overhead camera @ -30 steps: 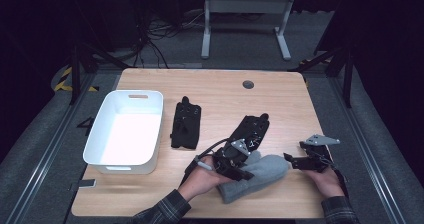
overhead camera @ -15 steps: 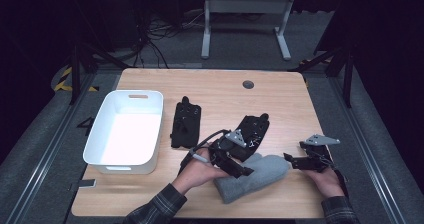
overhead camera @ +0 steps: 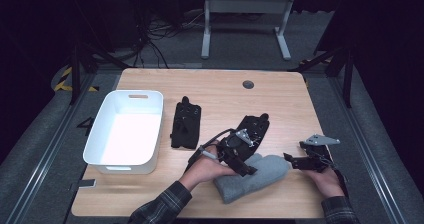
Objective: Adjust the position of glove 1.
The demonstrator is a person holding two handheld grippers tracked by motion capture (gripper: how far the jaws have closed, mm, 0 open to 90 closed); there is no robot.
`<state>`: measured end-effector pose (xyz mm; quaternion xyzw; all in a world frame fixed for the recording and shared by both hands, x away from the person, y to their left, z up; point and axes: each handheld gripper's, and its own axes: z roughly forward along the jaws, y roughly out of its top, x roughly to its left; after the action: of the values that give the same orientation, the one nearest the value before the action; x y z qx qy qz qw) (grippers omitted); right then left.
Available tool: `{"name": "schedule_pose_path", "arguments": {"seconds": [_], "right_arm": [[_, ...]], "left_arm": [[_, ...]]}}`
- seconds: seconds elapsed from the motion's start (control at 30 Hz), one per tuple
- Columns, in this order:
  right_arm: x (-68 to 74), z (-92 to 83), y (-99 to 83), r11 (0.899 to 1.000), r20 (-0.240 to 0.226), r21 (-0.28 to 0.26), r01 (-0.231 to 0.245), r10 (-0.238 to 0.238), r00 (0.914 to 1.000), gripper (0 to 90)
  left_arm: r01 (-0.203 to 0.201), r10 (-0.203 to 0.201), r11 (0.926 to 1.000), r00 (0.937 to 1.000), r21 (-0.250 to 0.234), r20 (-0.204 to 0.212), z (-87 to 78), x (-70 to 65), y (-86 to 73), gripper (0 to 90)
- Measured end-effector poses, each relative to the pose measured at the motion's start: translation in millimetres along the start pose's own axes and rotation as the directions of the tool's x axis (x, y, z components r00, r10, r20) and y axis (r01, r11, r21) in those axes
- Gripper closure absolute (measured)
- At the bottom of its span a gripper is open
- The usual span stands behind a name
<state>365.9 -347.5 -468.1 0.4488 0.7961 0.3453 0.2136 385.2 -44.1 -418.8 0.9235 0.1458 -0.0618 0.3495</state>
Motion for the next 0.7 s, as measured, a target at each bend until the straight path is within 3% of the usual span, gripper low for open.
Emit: {"name": "schedule_pose_path", "arguments": {"seconds": [0.27,0.6,0.7], "right_arm": [[0.0,0.0,0.0,1.0,0.0,0.0,0.0,0.0,1.0,17.2],[0.0,-0.1,-0.1,1.0,-0.003,0.0,0.003,-0.003,1.0,17.3],[0.0,-0.1,-0.1,1.0,-0.004,0.0,0.003,-0.003,1.0,17.3]], "left_arm": [[-0.002,0.004,0.9979,0.9997,0.065,-0.026,16.6,-6.9,-4.4,15.3],[-0.013,0.015,0.9945,0.9997,0.104,-0.018,24.1,-11.9,-7.0,15.7],[-0.017,0.016,0.9925,0.9999,0.121,0.003,25.8,-13.9,-6.7,19.8]]}}
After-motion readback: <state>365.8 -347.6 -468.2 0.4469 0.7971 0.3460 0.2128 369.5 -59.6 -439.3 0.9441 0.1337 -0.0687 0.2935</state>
